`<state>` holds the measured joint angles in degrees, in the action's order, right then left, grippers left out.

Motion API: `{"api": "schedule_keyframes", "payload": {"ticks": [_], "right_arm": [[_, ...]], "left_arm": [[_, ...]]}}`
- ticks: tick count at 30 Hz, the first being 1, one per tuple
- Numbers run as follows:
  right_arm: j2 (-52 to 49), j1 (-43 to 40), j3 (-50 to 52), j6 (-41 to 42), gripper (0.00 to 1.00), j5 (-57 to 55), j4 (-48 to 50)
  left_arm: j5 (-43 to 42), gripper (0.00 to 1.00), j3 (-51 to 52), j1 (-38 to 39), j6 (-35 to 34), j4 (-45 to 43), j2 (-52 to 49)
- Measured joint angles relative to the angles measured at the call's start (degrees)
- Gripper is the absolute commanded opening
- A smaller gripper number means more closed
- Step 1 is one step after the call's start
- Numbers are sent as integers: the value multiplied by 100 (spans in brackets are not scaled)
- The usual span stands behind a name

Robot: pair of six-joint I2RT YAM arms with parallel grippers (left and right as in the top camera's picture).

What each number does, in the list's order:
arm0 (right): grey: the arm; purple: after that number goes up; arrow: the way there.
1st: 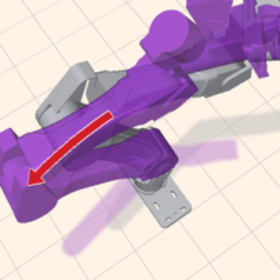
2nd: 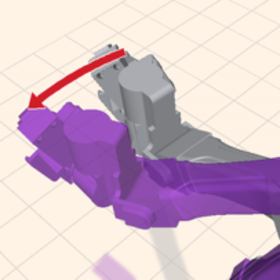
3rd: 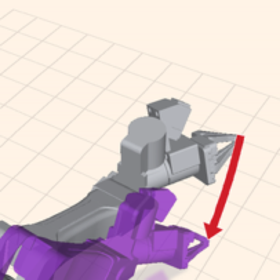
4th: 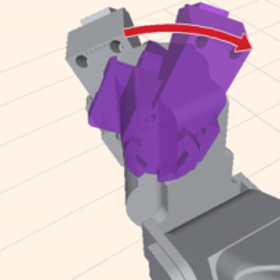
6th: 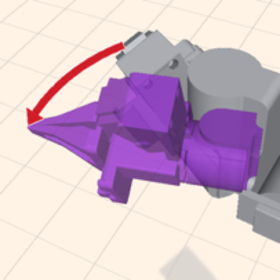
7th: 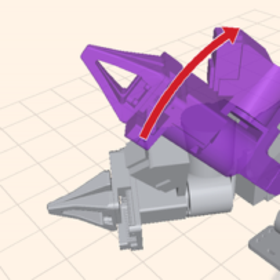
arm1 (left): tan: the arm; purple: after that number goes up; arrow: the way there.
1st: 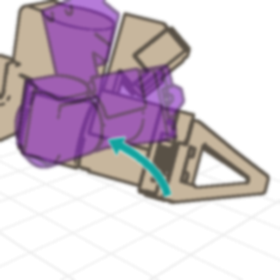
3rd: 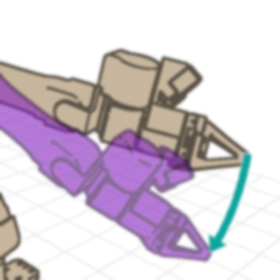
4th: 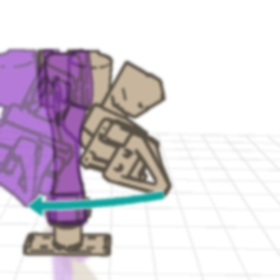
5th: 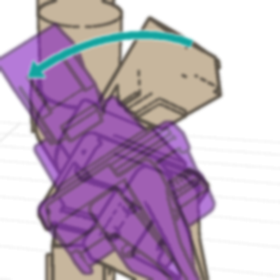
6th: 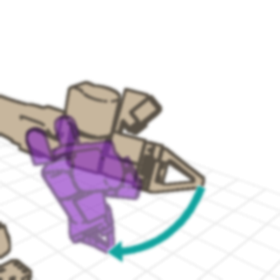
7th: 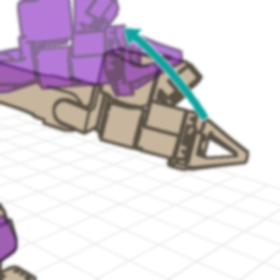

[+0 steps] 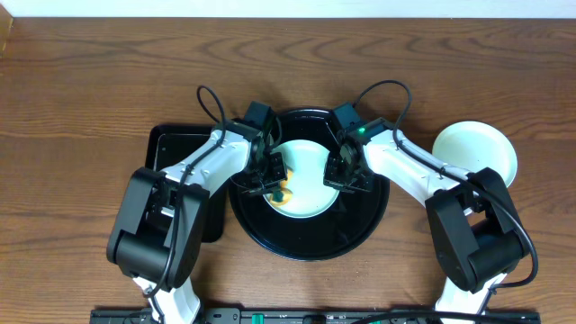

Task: Clean dirty plates on tray and stack at the side
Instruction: 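Scrub the blue plate with the sponge while the right gripper holds rim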

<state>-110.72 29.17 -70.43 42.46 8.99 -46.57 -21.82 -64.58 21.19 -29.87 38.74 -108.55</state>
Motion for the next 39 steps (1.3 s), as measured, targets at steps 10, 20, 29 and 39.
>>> {"api": "schedule_keyframes", "payload": {"ticks": [10,20,29,39], "right_arm": [[0,-2,0,-2,1,4,33],[0,-2,0,0,1,2,33],[0,-2,0,-2,1,4,4],[0,-2,0,-20,1,4,-28]], "left_arm": [[-1292,8,129,-160,896,-951,-160],[-2820,7,280,26,1084,-1609,-387],[-2498,6,306,254,811,-2291,-387],[-1261,8,142,249,717,-2295,-380]]}}
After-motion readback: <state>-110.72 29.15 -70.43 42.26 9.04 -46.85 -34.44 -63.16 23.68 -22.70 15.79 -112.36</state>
